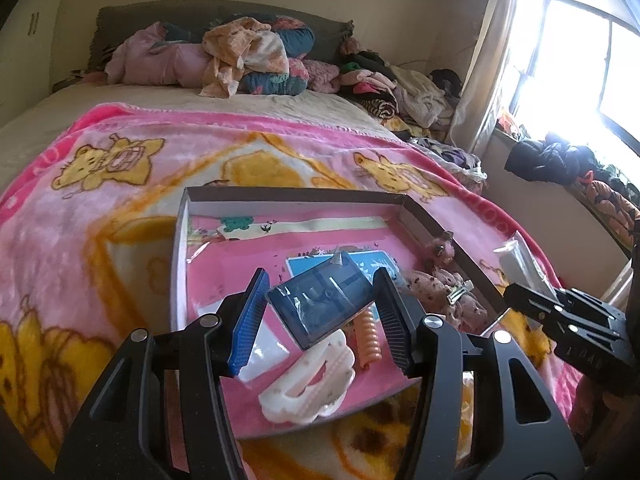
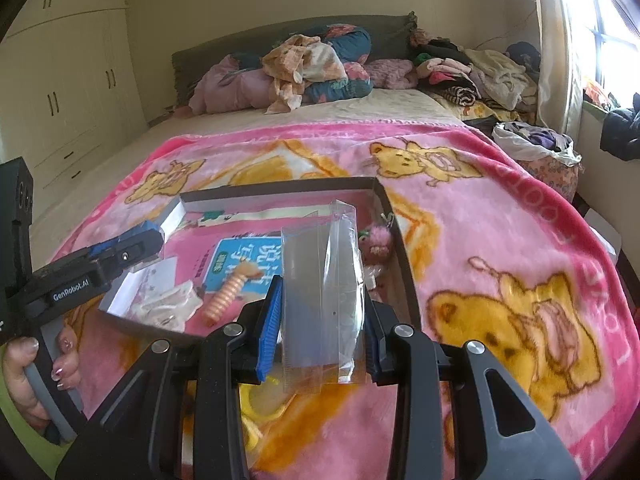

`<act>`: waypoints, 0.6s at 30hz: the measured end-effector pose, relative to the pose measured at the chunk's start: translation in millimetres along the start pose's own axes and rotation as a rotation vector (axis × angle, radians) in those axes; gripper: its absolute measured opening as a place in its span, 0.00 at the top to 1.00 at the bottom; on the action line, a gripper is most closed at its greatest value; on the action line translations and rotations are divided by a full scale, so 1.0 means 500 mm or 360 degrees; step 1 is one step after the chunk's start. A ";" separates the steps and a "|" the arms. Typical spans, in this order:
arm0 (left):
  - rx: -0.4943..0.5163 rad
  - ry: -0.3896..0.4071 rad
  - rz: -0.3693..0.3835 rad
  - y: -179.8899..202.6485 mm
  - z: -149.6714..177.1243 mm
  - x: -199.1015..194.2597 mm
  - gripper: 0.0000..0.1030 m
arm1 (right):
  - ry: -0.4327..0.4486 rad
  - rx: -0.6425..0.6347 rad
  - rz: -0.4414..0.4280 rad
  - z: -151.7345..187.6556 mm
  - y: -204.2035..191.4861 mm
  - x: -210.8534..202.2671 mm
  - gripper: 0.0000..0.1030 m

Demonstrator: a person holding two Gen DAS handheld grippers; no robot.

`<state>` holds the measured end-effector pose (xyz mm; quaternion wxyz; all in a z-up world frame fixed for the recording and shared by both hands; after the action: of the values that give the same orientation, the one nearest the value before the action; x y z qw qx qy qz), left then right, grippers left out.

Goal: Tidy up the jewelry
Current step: 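Carry the blue packet into the box while the right tool carries the sleeve there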

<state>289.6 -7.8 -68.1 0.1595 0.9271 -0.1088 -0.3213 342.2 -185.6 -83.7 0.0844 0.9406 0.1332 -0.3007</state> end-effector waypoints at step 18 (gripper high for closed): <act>0.0068 -0.0119 0.0008 0.028 0.019 0.085 0.57 | -0.0099 0.0005 -0.0023 -0.008 0.035 0.090 0.68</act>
<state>315.1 -36.1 -93.9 0.1362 0.9173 -0.1239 -0.3530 385.0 -192.4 -105.6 0.0848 0.9300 0.1368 -0.3305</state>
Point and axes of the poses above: each gripper's, at about its wrist camera, not at the fingertips, and x roughly the way its jaws point, y to its right, z to its underside, the point moved 9 cm from there along x, roughly the way its jaws point, and after that the axes turned 9 degrees about -x, right-handed, at the moved point
